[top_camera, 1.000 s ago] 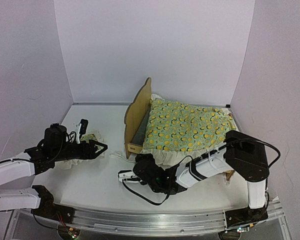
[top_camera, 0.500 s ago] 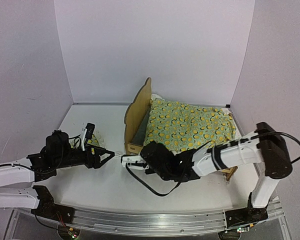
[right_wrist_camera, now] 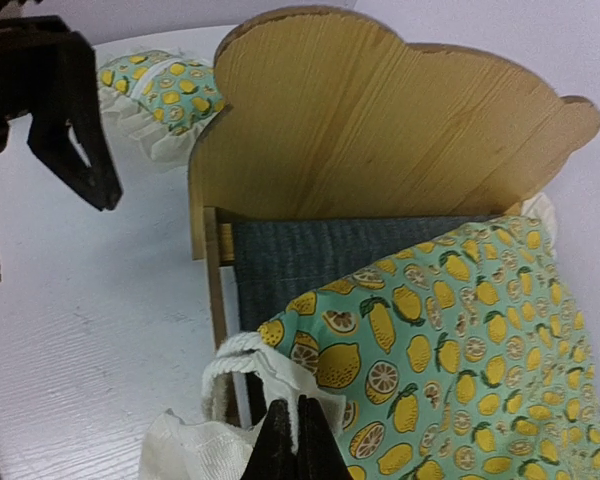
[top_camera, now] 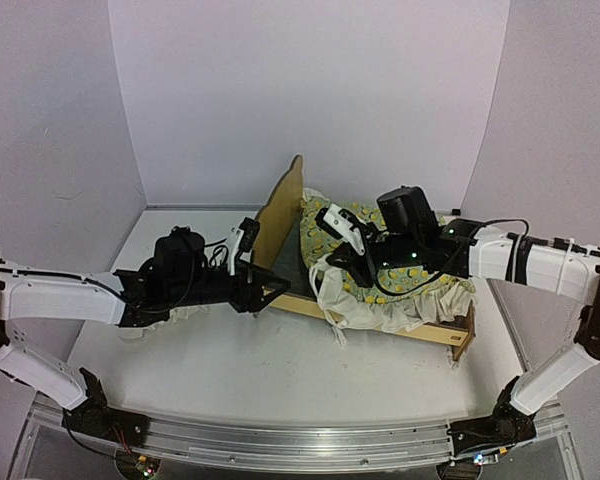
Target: Set up the pet bed
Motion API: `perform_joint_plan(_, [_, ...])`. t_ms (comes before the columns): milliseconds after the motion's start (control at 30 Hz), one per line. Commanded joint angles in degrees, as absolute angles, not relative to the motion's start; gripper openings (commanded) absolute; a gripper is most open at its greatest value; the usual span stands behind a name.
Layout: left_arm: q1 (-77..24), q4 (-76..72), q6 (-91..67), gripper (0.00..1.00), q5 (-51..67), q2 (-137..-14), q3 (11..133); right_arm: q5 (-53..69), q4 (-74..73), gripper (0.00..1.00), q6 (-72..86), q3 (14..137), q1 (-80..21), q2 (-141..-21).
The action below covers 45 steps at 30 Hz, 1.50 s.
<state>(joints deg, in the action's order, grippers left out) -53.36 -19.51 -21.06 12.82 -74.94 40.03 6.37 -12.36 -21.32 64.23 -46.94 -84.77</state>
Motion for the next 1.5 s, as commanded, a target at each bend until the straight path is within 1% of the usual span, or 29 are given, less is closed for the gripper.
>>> perform_joint_plan(0, [-53.7,-23.1,-20.8,0.55,14.0,-80.0,47.8,18.3,-12.7,0.0,-15.6,64.1,-42.7,-85.9])
perform_joint_plan(33, [-53.7,-23.0,-20.8,0.52,14.8,-81.5,48.9,19.4,-12.5,0.0,-15.3,64.2,-42.0,-86.1])
perform_joint_plan(167, [-53.7,-22.7,-20.4,0.34,15.6,-85.9,51.7,23.4,-12.5,0.0,-14.3,64.4,-39.3,-86.5])
perform_joint_plan(267, [-53.7,-22.6,-19.6,0.24,15.5,-88.4,52.2,26.3,-12.4,0.0,-13.7,64.3,-37.5,-86.1])
perform_joint_plan(300, [-53.8,-22.7,-19.1,0.22,15.5,-89.2,52.1,27.3,-12.5,0.0,-13.4,64.4,-36.8,-86.1])
perform_joint_plan(400, [-54.7,-22.7,-17.3,0.22,13.8,-91.1,51.2,30.0,-12.5,0.0,-12.5,64.9,-35.4,-86.2])
perform_joint_plan(500, [-56.3,-23.0,-15.5,0.22,9.4,-93.0,51.1,31.6,-12.5,0.0,-11.9,65.4,-34.7,-86.3])
perform_joint_plan(533, [-56.3,-23.8,-15.7,0.21,8.8,-93.7,51.1,32.0,-12.5,0.0,-11.8,65.5,-34.5,-86.4])
perform_joint_plan(600, [-56.3,-24.6,-15.5,0.16,8.1,-95.5,52.0,32.6,-12.5,0.0,-11.7,65.6,-34.2,-86.4])
perform_joint_plan(633, [-56.3,-25.3,-15.0,0.14,8.2,-96.4,52.5,32.9,-12.5,0.0,-11.7,65.7,-34.2,-86.5])
perform_joint_plan(800, [-56.3,-27.4,-12.9,0.11,11.2,-100.5,55.9,33.6,-12.6,0.0,-11.3,66.3,-33.9,-87.0])
perform_joint_plan(1100, [-56.3,-29.6,-12.1,0.12,11.1,-101.6,55.9,33.4,-12.7,0.0,-11.4,66.8,-33.8,-86.7])
perform_joint_plan(1333, [-56.3,-29.6,-11.5,0.01,7.7,-101.9,56.8,33.6,-12.7,0.0,-11.5,67.2,-33.6,-86.7])
perform_joint_plan(1467, [-56.4,-29.6,-11.6,0.02,7.6,-102.5,57.7,33.8,-12.7,0.0,-11.4,67.6,-33.5,-86.7])
